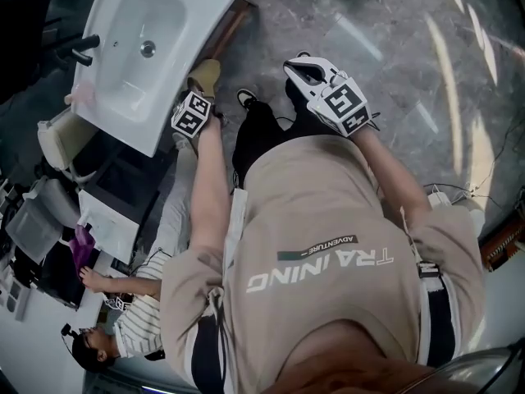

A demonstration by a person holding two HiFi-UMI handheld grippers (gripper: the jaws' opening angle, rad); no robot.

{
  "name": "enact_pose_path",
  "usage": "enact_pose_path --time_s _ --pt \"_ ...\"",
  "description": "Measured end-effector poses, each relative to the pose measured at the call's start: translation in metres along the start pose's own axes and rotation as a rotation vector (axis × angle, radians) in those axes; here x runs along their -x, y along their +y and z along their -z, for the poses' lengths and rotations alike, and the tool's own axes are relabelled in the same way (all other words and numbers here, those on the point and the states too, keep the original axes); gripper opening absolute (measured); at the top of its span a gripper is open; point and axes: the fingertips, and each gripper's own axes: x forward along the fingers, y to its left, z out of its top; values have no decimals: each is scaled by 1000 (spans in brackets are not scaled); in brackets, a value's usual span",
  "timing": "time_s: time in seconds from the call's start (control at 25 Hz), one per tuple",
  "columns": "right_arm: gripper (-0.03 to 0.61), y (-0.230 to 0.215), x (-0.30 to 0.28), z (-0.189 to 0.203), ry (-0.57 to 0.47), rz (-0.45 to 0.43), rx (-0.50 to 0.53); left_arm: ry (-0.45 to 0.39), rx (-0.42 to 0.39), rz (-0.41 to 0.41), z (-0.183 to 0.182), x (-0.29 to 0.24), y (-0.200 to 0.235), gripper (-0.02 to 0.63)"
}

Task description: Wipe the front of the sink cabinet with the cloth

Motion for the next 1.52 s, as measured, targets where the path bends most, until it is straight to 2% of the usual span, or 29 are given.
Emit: enact_pose_path --time_s 0.48,0.72,1.08,1.2,1.52 --pt "12 -84 27 -1 12 9 -26 -14 -3 -4 -25 -37 -99 40" --pt "12 -114 38 -2 -8 43 -53 -16 -11 43 -40 -55 -145 40" --pt "12 -136 48 10 -5 76 -103 -17 -75 129 -57 -80 -210 40" --pt "12 -139 49 13 4 74 -106 -18 -70 164 -59 -88 -228 40" --pt "12 -147 53 15 14 85 -98 -30 -93 215 -61 -102 -257 40"
